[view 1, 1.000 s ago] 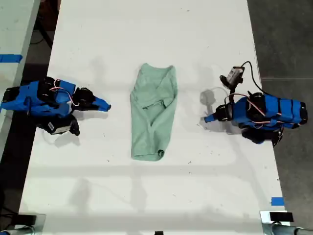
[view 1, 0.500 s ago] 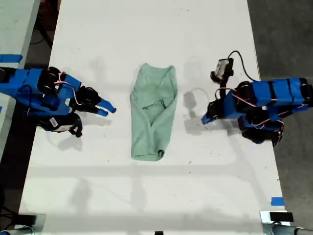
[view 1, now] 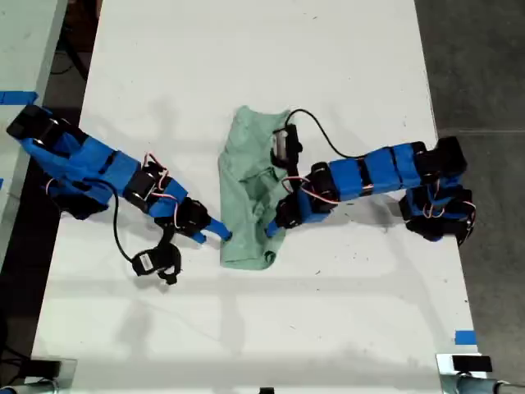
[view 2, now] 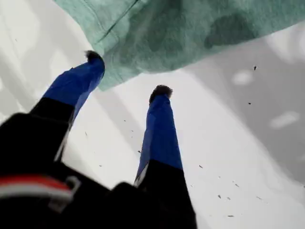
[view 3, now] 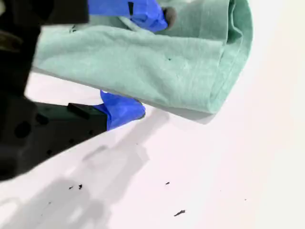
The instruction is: Fold t shirt
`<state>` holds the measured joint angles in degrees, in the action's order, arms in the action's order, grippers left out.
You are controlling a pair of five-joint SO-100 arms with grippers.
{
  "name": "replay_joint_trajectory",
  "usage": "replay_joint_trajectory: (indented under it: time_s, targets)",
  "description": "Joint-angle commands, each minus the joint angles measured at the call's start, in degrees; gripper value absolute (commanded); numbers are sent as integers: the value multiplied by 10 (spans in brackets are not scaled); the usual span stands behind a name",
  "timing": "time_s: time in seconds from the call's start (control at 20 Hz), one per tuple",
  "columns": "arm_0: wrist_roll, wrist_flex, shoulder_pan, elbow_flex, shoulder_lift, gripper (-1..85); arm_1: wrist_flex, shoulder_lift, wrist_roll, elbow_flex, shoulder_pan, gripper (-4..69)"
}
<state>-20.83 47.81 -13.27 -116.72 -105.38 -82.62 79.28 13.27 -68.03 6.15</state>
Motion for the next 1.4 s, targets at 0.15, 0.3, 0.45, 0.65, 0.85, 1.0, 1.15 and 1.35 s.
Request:
replay_joint_trajectory:
  time_s: [0.15,0.3,0.45,0.65,0.85,1.0,1.15,1.35]
  targets:
    - [8,-47,-25,144,157,253,19,-62,18,90,10,259]
    - [28,-47,-18,199,214,250,40,-86,11,90,23,258]
    - [30,-47,-7,224,259,238,61,-112,7,91,34,258]
    - [-11,-56,-8,212,275,-3,69,-120,4,91,47,245]
    - [3,-62,-2,217,271,-2,97,-132,-1,86,59,40]
    - [6,-62,-7,217,259,-3,110,-135,2,84,61,5]
    - [7,-62,-39,218,232,-3,110,-140,-6,115,89,5]
    - [9,-64,-105,259,171,-3,57,-165,-16,233,142,5]
